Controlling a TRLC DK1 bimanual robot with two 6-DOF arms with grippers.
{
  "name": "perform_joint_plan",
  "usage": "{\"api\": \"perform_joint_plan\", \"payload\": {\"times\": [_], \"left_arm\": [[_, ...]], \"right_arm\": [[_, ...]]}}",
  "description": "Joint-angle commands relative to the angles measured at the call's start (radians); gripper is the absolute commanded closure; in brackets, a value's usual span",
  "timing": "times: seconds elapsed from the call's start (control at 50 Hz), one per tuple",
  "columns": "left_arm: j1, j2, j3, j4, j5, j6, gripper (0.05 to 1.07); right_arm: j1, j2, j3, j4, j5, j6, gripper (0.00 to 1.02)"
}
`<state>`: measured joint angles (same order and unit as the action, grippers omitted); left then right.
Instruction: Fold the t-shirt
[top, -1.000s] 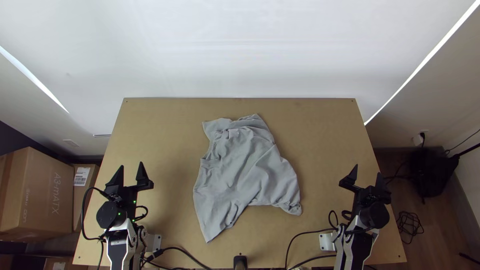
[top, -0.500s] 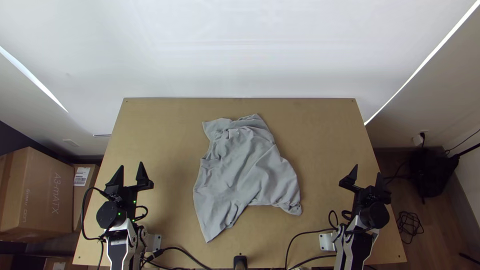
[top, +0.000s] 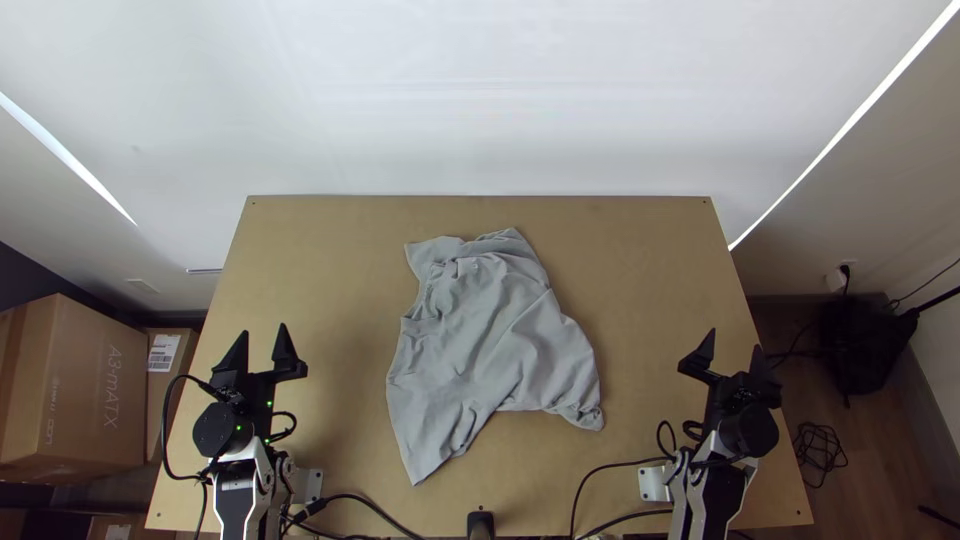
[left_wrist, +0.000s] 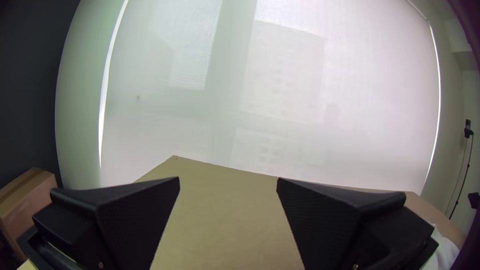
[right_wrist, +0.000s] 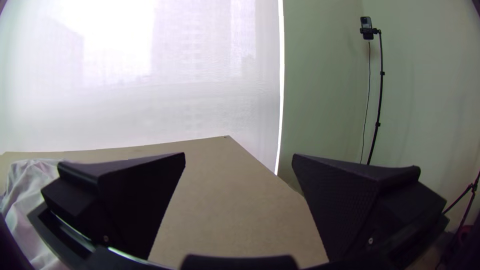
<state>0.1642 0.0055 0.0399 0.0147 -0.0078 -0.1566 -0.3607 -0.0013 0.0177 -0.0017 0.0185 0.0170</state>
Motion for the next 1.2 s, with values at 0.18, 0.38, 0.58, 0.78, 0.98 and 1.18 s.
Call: {"api": "perform_joint_plan", "payload": {"times": [0.18, 0.38, 0.58, 0.78, 0.98, 1.18], "left_arm": [[-0.014, -0.007, -0.017, -0.027, 0.008, 0.06, 0.1], [-0.042, 0.056, 0.12, -0.202, 0.009, 0.097, 0.1], [-0.1, 0.393, 0.371, -0.263, 0.011, 0.092, 0.1], [-0.25, 0.688, 0.673, -0.498, 0.011, 0.022, 0.1], [-0.422, 0.857, 0.799, -0.662, 0.029, -0.132, 0.1], [-0.482, 0.988, 0.805, -0.731, 0.115, -0.242, 0.1]], "right_arm": [[0.023, -0.005, -0.009, -0.012, 0.005, 0.034, 0.04], [0.032, 0.001, 0.019, -0.021, 0.005, 0.008, 0.04], [0.039, 0.06, 0.137, -0.135, 0.005, 0.008, 0.04], [0.04, 0.267, 0.33, -0.27, 0.003, 0.032, 0.04], [0.043, 0.488, 0.568, -0.518, 0.001, 0.12, 0.04], [0.095, 0.618, 0.754, -0.759, -0.017, 0.215, 0.04]]}}
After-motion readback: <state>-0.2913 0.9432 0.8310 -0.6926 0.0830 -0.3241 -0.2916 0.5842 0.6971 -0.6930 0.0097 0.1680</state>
